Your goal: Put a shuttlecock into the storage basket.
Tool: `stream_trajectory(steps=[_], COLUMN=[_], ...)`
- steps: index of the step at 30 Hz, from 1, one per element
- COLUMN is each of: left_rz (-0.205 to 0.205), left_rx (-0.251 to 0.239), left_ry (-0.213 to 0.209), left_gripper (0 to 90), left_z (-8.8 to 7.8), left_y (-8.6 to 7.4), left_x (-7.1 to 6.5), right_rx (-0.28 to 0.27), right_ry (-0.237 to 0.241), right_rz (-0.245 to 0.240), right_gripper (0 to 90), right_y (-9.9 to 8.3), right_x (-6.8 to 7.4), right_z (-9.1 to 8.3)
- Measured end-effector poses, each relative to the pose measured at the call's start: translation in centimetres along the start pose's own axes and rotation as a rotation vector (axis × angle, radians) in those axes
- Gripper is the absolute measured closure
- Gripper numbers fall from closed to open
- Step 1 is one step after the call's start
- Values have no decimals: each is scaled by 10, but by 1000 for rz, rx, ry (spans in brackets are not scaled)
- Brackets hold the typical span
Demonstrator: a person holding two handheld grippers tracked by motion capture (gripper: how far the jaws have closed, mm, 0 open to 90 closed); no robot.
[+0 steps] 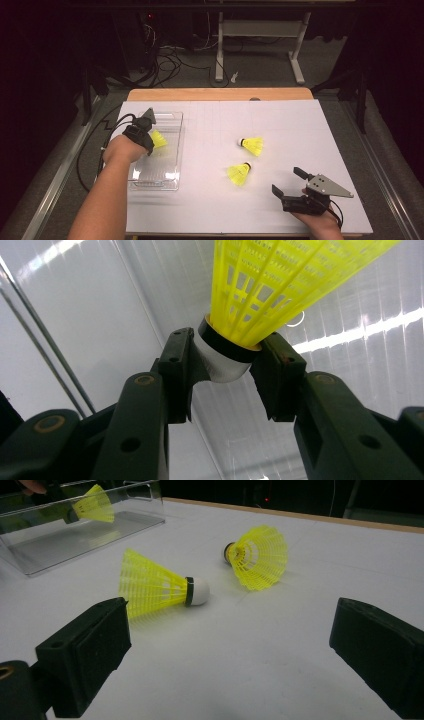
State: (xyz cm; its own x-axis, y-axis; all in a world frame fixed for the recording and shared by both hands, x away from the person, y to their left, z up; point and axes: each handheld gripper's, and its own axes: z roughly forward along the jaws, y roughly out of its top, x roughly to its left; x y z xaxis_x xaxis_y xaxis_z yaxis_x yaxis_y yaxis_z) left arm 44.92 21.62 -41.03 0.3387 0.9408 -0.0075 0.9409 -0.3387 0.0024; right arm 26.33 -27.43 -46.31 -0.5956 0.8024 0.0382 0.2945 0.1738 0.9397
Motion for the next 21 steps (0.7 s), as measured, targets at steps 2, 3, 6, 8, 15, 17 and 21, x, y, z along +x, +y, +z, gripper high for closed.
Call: stream_trajectory(steps=[2,3,6,8,15,17,21], left_rz=[-74,-56,6,7,36,-14,55], left_rx=[-65,-52,-5,-2,-10,-64,-5], left_ry=[-1,-6,-20,-20,-53,-54,-55], left_gripper=[619,619,619,620,506,486,460], left_z=[5,3,-1,-1,-1,3,-2], left_y=[-1,-1,-1,-1,-1,-3,-2], left_x=[-5,-3,2,2,1,-5,-2], right_rx=[-1,-3,-3,-1,-2,-2,-2], right_ry=[0,0,0,0,-2,-2,0], right_rz=[-1,-1,1,2,4,5,2], right_gripper=[35,35,35,35,35,36,35], right_y=[0,0,0,0,0,0,0], right_x=[0,0,0,0,0,0,0], right_z=[0,0,-1,0,0,0,1])
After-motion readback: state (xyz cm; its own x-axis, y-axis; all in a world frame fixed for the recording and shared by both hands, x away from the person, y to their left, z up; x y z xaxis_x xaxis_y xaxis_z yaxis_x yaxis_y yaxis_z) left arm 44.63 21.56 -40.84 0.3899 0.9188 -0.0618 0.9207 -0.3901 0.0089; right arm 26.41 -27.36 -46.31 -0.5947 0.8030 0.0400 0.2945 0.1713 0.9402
